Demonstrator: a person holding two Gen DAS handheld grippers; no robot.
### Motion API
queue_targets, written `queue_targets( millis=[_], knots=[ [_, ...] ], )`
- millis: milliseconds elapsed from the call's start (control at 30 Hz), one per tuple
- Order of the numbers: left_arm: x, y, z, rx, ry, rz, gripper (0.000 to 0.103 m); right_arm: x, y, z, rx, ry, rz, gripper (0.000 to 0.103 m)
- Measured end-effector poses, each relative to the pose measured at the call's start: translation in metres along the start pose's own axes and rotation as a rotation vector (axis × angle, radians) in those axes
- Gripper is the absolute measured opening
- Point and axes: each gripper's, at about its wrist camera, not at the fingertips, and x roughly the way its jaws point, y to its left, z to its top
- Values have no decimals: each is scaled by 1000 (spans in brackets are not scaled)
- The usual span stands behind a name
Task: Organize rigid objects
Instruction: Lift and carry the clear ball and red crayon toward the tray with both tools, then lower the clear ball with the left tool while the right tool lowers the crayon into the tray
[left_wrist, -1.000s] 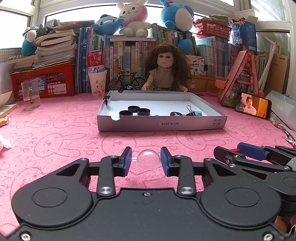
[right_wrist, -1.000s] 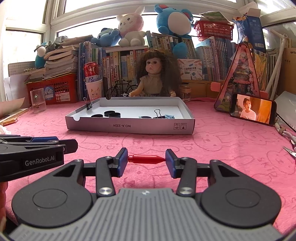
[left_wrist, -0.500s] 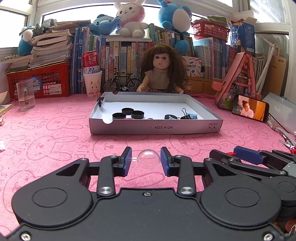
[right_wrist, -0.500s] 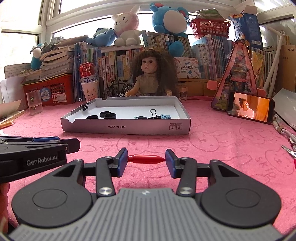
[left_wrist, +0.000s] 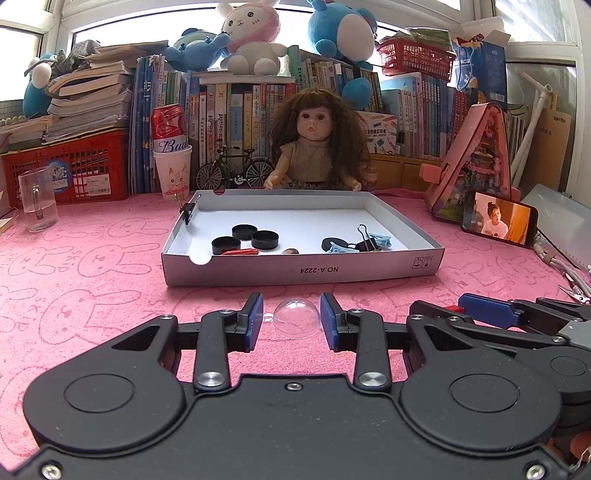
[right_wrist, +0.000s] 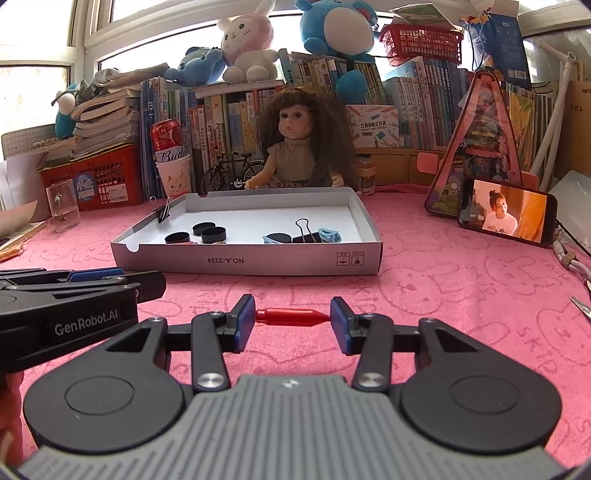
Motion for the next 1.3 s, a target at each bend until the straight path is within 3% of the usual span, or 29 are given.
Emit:
queue_targets(
  millis=[1300],
  knots=[
    [61, 33, 57, -77, 26, 33, 32, 57, -34, 51, 56, 31, -22, 50]
  ],
)
